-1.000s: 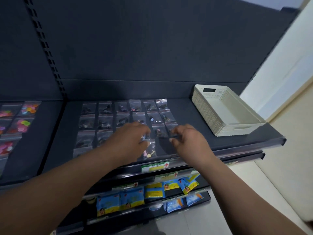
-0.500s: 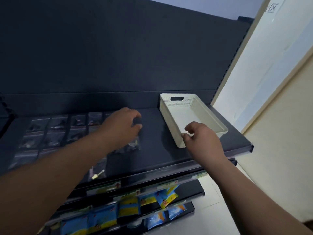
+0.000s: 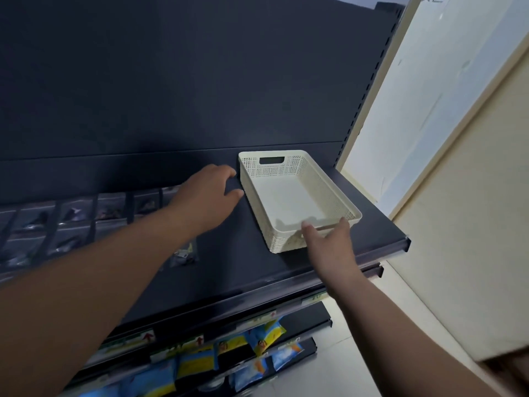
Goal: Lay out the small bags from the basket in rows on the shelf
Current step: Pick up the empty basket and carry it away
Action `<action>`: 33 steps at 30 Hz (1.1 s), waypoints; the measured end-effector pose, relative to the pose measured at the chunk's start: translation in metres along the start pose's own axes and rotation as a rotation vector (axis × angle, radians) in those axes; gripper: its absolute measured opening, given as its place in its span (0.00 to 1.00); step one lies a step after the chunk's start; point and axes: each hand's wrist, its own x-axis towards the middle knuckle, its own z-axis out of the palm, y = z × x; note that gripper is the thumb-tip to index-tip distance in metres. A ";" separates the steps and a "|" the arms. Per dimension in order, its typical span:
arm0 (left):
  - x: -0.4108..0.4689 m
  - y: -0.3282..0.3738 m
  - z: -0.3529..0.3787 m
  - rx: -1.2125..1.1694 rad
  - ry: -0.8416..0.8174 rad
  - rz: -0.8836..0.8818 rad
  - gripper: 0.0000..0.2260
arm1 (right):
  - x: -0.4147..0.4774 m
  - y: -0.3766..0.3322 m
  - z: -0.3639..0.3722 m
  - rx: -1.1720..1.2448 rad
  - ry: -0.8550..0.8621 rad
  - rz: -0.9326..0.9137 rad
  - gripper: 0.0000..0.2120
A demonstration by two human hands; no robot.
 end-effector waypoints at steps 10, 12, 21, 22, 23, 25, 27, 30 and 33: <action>0.046 -0.011 0.009 -0.048 -0.066 0.016 0.17 | 0.029 -0.019 0.026 0.142 0.101 0.320 0.48; 0.059 -0.015 0.010 -0.057 -0.060 0.033 0.17 | 0.036 -0.022 0.020 0.210 0.141 0.376 0.44; 0.114 -0.015 0.020 -0.110 -0.074 0.104 0.21 | 0.044 -0.020 -0.004 0.324 0.207 0.368 0.27; 0.118 -0.013 0.021 -0.090 -0.101 0.099 0.22 | 0.044 -0.017 -0.006 0.316 0.202 0.359 0.27; 0.121 -0.010 0.021 -0.069 -0.135 0.093 0.23 | 0.044 -0.015 -0.008 0.298 0.198 0.347 0.27; 0.124 -0.006 0.020 -0.060 -0.197 0.083 0.24 | 0.043 -0.011 -0.012 0.263 0.196 0.308 0.29; 0.125 -0.001 0.016 -0.104 -0.231 0.102 0.26 | 0.041 -0.006 -0.018 0.219 0.205 0.262 0.29; 0.121 0.011 0.009 -0.230 -0.255 0.161 0.24 | 0.032 0.000 -0.032 0.097 0.232 0.236 0.29; 0.111 0.024 0.012 -0.256 -0.316 0.153 0.18 | 0.017 0.005 -0.048 0.060 0.261 0.244 0.26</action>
